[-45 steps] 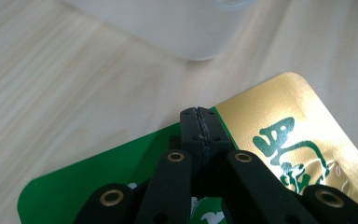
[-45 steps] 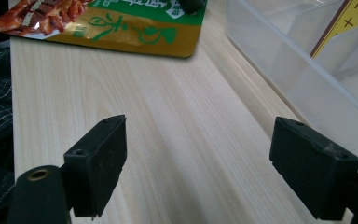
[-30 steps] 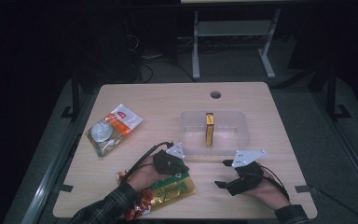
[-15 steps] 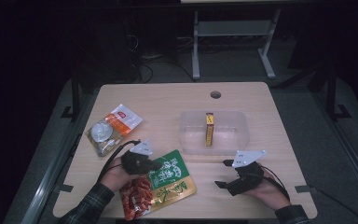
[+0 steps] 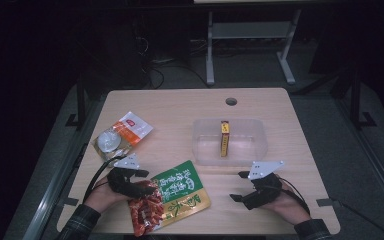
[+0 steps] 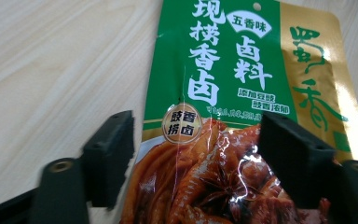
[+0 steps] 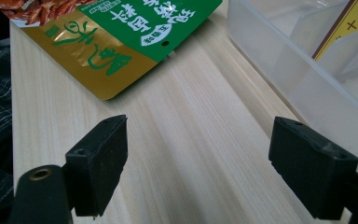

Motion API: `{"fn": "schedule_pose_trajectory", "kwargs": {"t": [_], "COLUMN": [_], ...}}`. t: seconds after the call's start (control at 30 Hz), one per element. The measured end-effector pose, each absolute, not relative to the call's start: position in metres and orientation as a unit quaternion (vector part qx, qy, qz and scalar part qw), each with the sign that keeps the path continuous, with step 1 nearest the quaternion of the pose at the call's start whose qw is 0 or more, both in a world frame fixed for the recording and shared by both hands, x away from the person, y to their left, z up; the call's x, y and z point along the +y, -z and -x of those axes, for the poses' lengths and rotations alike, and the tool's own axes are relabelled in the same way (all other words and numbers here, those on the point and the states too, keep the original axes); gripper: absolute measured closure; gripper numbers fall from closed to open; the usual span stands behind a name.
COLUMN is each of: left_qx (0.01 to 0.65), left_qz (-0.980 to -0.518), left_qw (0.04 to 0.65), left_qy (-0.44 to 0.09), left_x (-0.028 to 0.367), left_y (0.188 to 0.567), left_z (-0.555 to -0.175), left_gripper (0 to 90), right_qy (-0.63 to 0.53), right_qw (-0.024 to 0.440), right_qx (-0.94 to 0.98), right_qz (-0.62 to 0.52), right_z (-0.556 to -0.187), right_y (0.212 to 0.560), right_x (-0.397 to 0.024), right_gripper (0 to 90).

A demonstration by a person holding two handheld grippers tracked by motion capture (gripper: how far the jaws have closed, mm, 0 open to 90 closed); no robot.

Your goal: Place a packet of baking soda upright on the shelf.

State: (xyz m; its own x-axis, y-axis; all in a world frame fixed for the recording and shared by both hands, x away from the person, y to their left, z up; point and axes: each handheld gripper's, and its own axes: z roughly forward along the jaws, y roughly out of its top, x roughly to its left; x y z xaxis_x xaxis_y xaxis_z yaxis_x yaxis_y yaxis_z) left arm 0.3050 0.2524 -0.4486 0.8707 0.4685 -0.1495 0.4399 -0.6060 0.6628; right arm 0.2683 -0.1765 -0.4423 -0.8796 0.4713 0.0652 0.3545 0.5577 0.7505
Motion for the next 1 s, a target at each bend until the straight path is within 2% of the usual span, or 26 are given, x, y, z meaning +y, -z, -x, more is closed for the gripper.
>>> {"fn": "schedule_pose_trajectory", "kwargs": {"t": [0.33,0.57,1.0], "left_qx": [0.238,0.220,0.185], "left_qz": [-0.909,-0.915,-0.932], "left_qw": [0.341,0.339,0.311], "left_qy": [-0.013,-0.020,-0.035], "left_x": [0.244,0.242,0.233], "left_y": [0.460,0.461,0.454], "left_z": [-0.305,-0.302,-0.297], "left_gripper": [17.0,17.9,60.1], "right_qy": [-0.407,-0.408,-0.411], "right_qw": [0.073,0.075,0.076], "right_qx": [0.880,0.880,0.878], "right_qz": [-0.235,-0.232,-0.232], "right_z": [-0.268,-0.268,-0.269], "right_y": [0.442,0.442,0.441], "right_x": [-0.177,-0.177,-0.177], "right_gripper": [19.0,19.0,19.2]}}
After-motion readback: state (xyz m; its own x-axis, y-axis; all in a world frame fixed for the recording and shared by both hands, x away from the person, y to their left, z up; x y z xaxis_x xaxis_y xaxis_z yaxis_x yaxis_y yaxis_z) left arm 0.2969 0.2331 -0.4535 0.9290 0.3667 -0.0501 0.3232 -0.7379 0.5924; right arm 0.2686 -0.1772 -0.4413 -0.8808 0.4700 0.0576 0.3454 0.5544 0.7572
